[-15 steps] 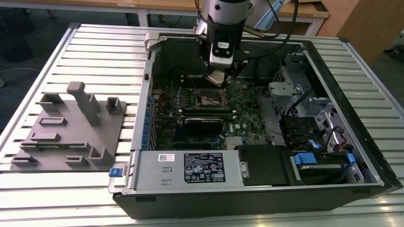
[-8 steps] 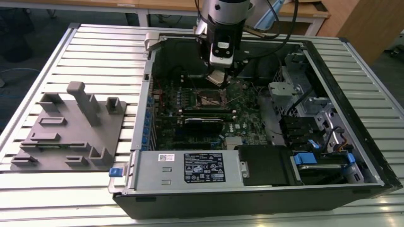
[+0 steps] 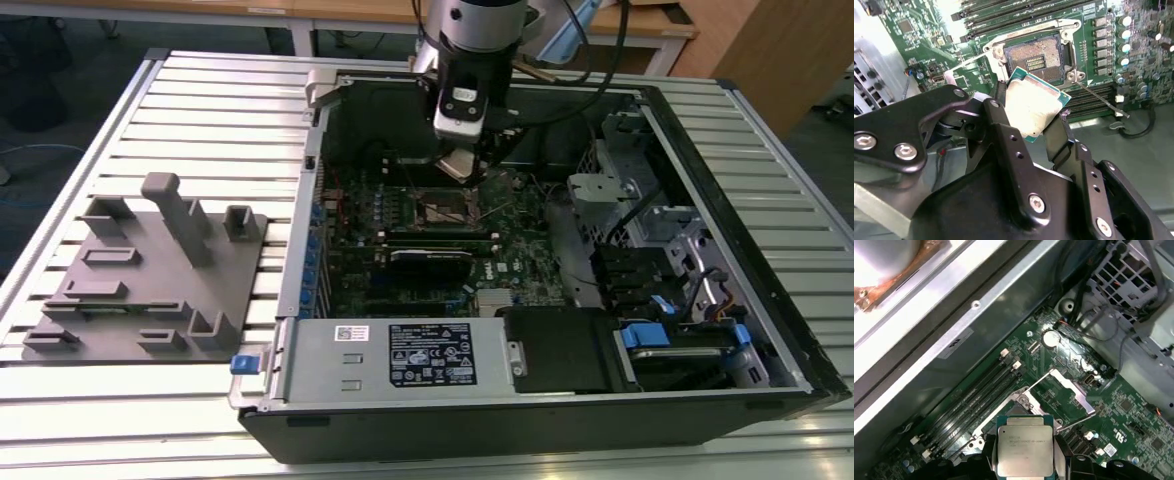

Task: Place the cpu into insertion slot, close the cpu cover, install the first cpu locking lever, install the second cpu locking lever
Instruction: 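Place the cpu into insertion slot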

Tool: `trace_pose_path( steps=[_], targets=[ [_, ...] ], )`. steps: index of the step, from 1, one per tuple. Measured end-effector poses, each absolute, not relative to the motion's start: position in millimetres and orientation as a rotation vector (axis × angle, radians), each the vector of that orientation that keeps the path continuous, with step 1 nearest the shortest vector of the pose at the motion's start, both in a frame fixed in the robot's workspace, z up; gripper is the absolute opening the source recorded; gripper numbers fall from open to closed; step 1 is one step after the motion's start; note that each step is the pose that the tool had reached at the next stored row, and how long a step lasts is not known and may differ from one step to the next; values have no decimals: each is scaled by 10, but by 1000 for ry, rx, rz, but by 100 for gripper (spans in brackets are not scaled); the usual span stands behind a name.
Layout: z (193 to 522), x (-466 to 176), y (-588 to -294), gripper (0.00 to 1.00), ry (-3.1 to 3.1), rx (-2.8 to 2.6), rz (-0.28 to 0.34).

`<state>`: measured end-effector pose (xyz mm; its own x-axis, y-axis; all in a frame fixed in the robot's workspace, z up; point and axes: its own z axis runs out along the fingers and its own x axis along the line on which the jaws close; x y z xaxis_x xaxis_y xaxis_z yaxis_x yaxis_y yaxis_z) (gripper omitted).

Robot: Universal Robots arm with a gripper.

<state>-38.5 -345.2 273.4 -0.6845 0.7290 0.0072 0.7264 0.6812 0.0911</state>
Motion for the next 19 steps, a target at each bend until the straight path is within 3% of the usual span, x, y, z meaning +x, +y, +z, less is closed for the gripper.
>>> trace_pose_path(
  steps=[19],
  targets=[
    [2730,-385,-3452,54,2594,1689,125]
  ],
)
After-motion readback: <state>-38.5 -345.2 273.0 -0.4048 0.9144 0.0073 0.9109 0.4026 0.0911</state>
